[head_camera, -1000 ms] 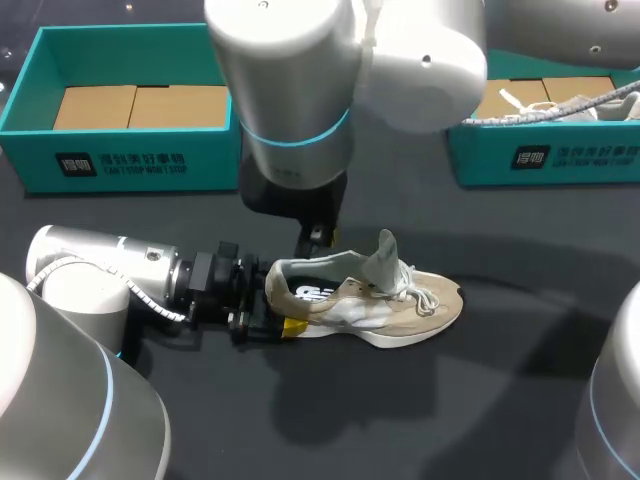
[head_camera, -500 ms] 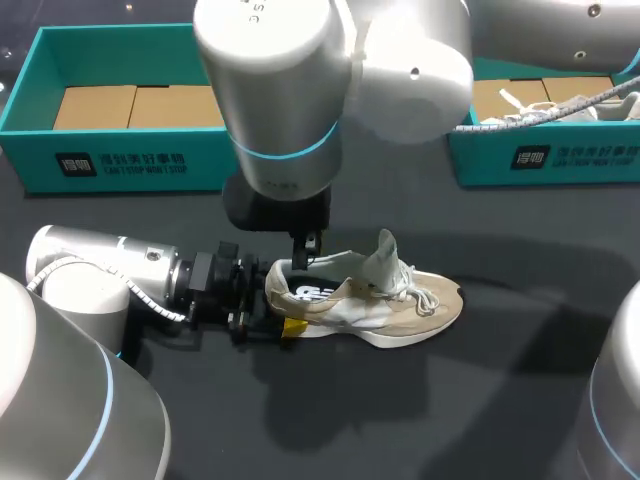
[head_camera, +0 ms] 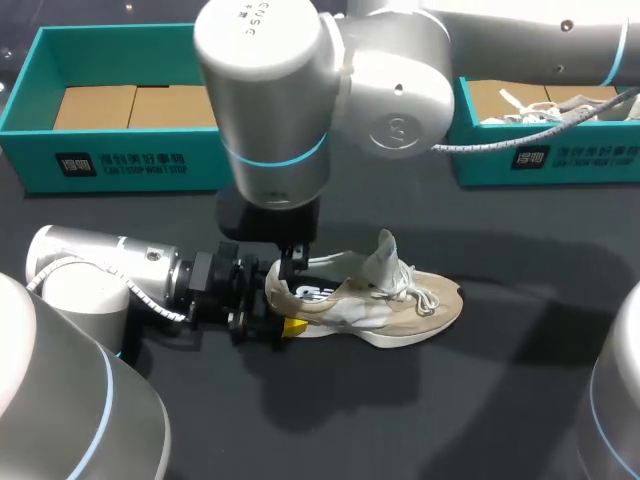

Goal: Take the shoe out of the shoebox, open the shoe tongue, remove and reinsert the insole, then place the shoe into the shoebox

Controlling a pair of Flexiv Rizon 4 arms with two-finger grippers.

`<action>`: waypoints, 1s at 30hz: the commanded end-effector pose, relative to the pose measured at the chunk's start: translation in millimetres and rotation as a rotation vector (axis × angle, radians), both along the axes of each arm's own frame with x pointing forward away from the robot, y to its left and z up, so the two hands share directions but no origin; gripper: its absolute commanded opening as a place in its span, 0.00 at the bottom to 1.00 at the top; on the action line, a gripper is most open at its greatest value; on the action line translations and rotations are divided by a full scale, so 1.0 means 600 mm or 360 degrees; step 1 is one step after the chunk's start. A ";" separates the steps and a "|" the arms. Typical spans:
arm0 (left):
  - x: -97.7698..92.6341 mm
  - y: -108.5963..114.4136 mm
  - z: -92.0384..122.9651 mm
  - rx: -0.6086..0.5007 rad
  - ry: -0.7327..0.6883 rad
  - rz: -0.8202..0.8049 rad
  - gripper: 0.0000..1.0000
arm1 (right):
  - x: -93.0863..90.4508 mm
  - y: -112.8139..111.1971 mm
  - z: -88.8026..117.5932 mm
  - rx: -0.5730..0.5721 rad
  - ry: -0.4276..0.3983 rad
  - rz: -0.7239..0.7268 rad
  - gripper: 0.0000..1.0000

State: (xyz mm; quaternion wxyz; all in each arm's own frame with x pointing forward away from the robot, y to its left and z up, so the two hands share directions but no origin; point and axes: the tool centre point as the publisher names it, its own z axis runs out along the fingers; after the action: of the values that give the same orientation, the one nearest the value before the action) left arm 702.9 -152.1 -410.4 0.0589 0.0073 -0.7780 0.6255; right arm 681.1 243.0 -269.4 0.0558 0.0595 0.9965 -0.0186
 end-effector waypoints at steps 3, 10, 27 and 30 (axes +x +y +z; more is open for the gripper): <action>0.001 -0.001 -0.006 0.0001 0.0000 0.0002 0.00 | -0.001 -0.005 0.000 0.0011 -0.0001 0.0001 0.00; 0.001 -0.001 -0.006 0.0001 0.0000 0.0002 0.00 | 0.007 -0.002 -0.029 0.0062 0.0045 0.0033 0.00; 0.001 -0.001 -0.006 0.0001 0.0000 0.0002 0.00 | 0.004 -0.017 -0.043 0.0144 0.0030 -0.0021 0.00; 0.001 -0.001 -0.006 0.0001 0.0000 0.0002 0.00 | 0.006 -0.018 -0.056 0.0162 0.0054 -0.0007 0.00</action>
State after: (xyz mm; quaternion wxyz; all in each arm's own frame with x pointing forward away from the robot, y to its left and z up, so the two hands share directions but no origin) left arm 703.0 -152.1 -410.4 0.0588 0.0073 -0.7780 0.6255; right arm 682.6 234.3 -294.8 0.0400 0.0661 0.9967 0.0242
